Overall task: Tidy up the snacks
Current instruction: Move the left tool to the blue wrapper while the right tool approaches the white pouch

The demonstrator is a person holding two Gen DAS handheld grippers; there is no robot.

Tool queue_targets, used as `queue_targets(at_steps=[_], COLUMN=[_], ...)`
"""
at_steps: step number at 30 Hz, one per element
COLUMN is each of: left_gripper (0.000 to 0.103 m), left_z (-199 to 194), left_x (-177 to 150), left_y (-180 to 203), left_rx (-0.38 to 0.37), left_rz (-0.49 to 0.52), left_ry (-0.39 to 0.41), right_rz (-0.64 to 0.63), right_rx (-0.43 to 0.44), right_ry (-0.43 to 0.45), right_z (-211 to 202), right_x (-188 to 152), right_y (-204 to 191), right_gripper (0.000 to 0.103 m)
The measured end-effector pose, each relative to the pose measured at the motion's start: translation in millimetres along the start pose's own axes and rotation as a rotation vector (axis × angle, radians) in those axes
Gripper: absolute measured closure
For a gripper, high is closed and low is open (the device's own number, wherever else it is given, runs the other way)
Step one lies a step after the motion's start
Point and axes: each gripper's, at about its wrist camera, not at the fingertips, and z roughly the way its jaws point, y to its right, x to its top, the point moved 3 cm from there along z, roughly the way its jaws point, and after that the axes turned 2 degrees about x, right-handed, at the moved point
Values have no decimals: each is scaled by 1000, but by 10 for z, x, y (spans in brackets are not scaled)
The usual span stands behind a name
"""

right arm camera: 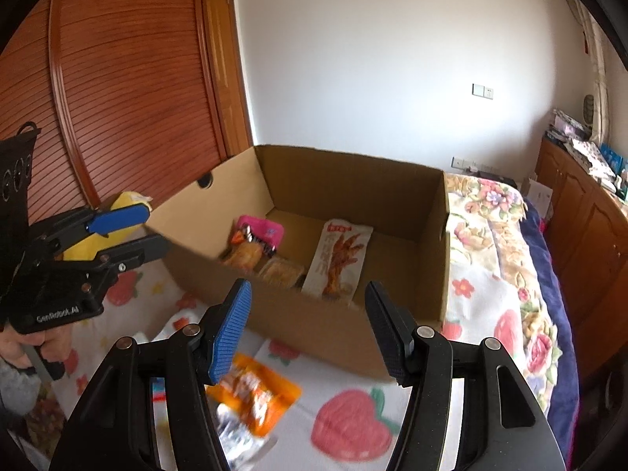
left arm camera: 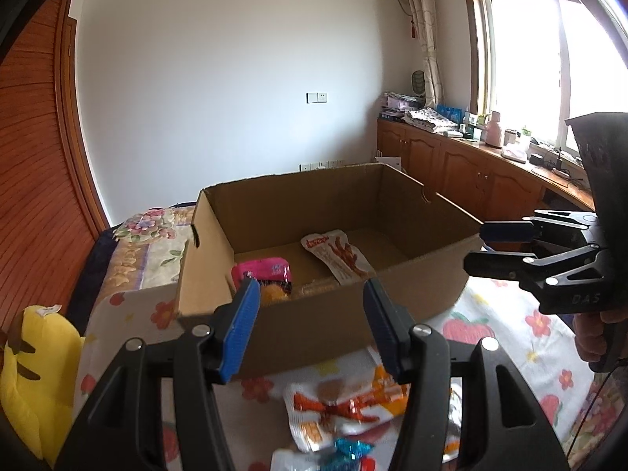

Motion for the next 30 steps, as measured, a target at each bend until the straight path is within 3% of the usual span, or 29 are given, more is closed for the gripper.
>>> queue_targets(at_steps=[7, 15, 25, 30], left_gripper=[47, 47, 47, 47], left_z=[-159, -147, -159, -170], left_x=[-390, -892, -1188, -1271], left_y=[-44, -120, -51, -23], left_rx=[12, 37, 8, 7], left_rz=[-11, -17, -23, -17], left_ry=[-33, -115, -161, -172], right_rz=[33, 87, 125, 121], right_rx=[6, 12, 65, 45], right_ry=[-35, -110, -147, -158], right_z=[-137, -13, 123, 195], right_x=[-375, -848, -1070, -1107], right_y=[-119, -197, -370, -466], right_gripper=[41, 41, 38, 37])
